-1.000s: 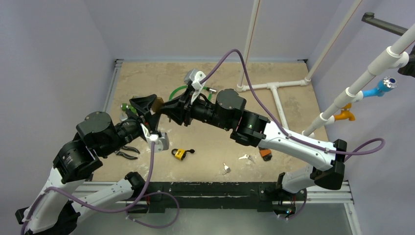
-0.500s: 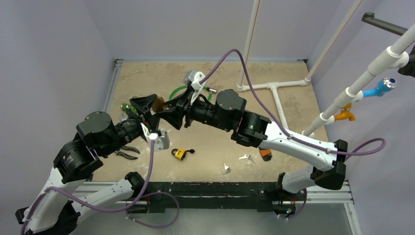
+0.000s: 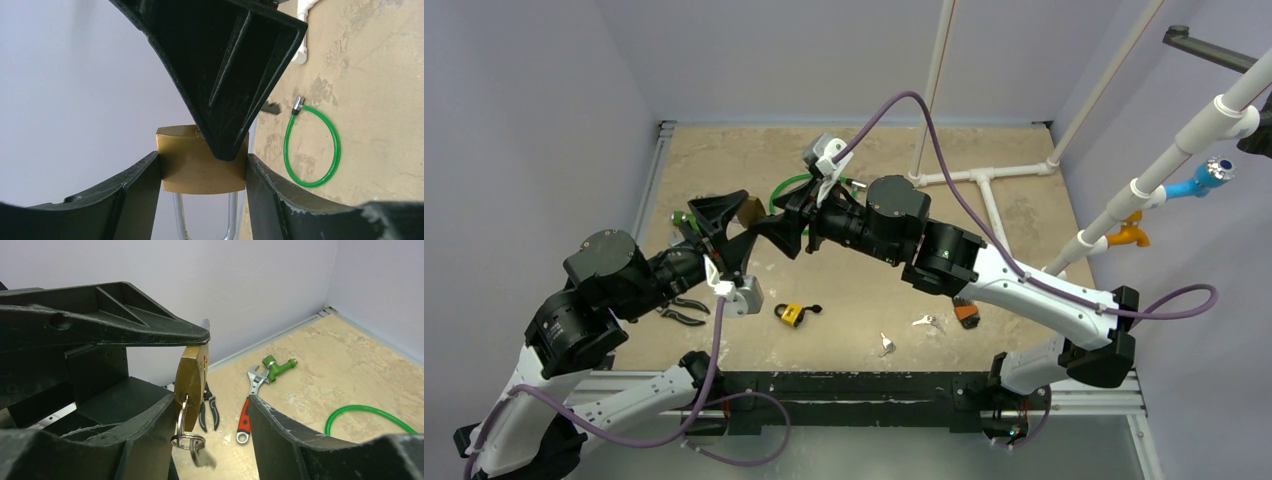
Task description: Unlock with the key
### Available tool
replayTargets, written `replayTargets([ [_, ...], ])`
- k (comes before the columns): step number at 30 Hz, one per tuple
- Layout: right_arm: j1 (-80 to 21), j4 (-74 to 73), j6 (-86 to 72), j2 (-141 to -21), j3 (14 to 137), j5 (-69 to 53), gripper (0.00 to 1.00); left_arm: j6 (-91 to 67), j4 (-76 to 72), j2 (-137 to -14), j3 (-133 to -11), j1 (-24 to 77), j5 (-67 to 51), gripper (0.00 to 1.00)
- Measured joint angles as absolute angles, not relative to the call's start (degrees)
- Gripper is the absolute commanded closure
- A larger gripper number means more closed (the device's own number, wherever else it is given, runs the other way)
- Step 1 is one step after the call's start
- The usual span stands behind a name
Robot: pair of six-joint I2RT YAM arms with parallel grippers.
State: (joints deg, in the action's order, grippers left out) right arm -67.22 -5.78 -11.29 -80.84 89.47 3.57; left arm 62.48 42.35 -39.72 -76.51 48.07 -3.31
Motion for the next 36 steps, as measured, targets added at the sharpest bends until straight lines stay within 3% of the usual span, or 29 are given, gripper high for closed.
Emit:
replayTargets([
  [5, -67.51, -5.85, -11.07, -81.01, 90.13, 3.07, 0.67, 62.48, 41.47, -39.75, -76.51, 48.07, -3.42, 1.0],
  [10, -67.64, -4.51, -11.03, -81.54, 90.19, 0.25, 0.97, 62.28, 41.32, -39.77, -76.51, 48.05, -2.98, 1.0],
  [13, -67.44, -3.64, -11.38, -82.06, 90.21, -0.67, 1.0, 62.02, 41.63, -39.57, -76.64, 48.01, -2.24, 0.92],
  [15, -67.44, -2.94, -11.53, -82.21, 90.17, -1.08, 1.0, 61.82, 41.67, -39.38, -76.77, 47.92, -2.09, 0.78],
  [18, -67.44, -0.84, -11.49, -81.71, 88.73, -1.58, 1.0, 60.8, 42.11, -39.11, -77.25, 47.92, -2.44, 0.43],
  [19, -67.44, 0.21, -11.44, -81.25, 87.74, -1.96, 1.0, 60.2, 42.48, -39.09, -77.47, 47.92, -2.74, 0.27],
  [22, -67.46, 1.78, -10.15, -78.85, 83.79, -3.11, 1.0, 56.38, 43.35, -39.38, -78.74, 48.03, -4.51, 0.01],
  [31, -67.07, -4.69, -4.56, -71.9, 73.78, -9.63, 1.0, 35.46, 49.95, -42.87, -93.67, 48.05, -9.32, 0.0],
  [36, -67.07, -7.31, -3.22, -69.69, 73.47, -11.97, 1.0, 28.56, 60.1, -48.25, -97.49, 44.62, -19.2, 0.01],
])
